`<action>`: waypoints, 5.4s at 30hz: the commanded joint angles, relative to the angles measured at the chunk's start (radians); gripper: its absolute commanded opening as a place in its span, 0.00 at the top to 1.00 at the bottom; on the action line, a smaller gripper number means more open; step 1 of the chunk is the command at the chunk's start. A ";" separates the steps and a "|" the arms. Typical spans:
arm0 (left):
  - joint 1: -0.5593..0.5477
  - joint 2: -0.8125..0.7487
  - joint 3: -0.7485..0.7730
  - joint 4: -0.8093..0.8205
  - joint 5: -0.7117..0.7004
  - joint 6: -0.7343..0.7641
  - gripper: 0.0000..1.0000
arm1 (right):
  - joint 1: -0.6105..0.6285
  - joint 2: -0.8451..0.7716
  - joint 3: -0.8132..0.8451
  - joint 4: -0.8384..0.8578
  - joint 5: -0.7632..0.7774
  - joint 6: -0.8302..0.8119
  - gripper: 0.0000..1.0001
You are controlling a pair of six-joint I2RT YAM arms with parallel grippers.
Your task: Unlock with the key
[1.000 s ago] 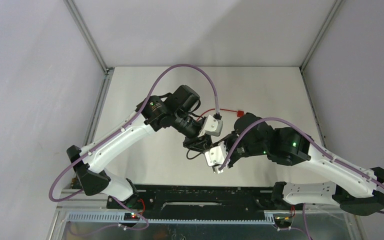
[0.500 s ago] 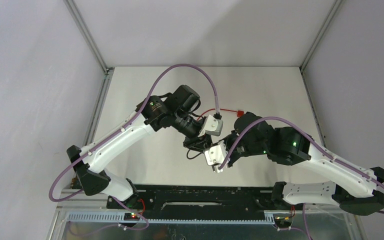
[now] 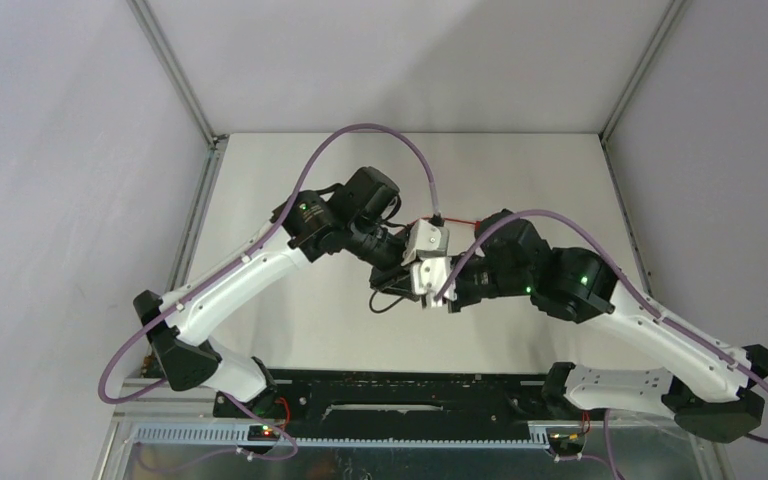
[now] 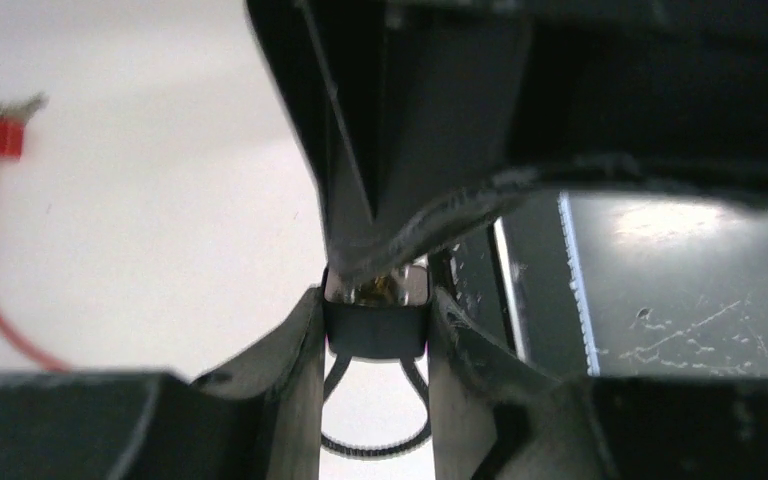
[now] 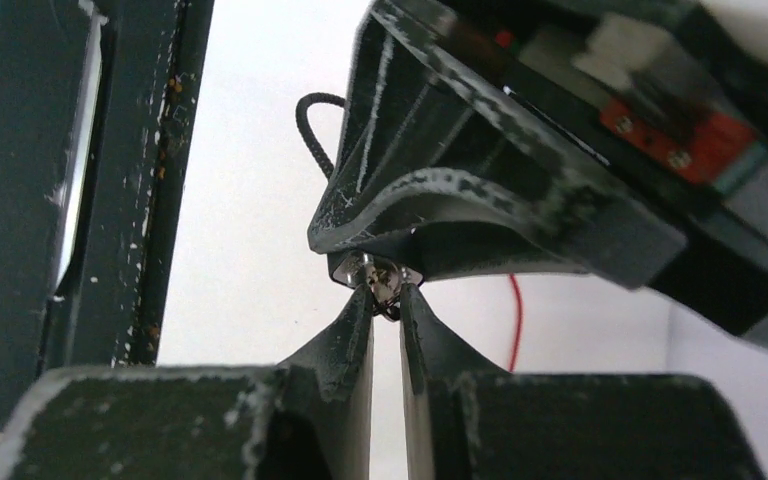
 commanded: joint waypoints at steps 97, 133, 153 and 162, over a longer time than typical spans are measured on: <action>-0.169 0.032 -0.027 0.391 -0.943 0.010 1.00 | -0.604 0.335 -0.168 0.650 -0.713 1.154 0.54; -0.019 -0.004 -0.022 0.321 -0.677 0.132 0.06 | -0.795 0.278 -0.225 0.736 -0.990 1.130 1.00; -0.034 0.091 -0.032 0.444 -0.753 0.145 0.80 | -0.830 0.286 -0.255 0.813 -1.013 1.215 1.00; -0.036 0.090 0.022 0.379 -0.655 0.118 0.81 | -0.845 0.313 -0.254 0.789 -0.993 1.185 1.00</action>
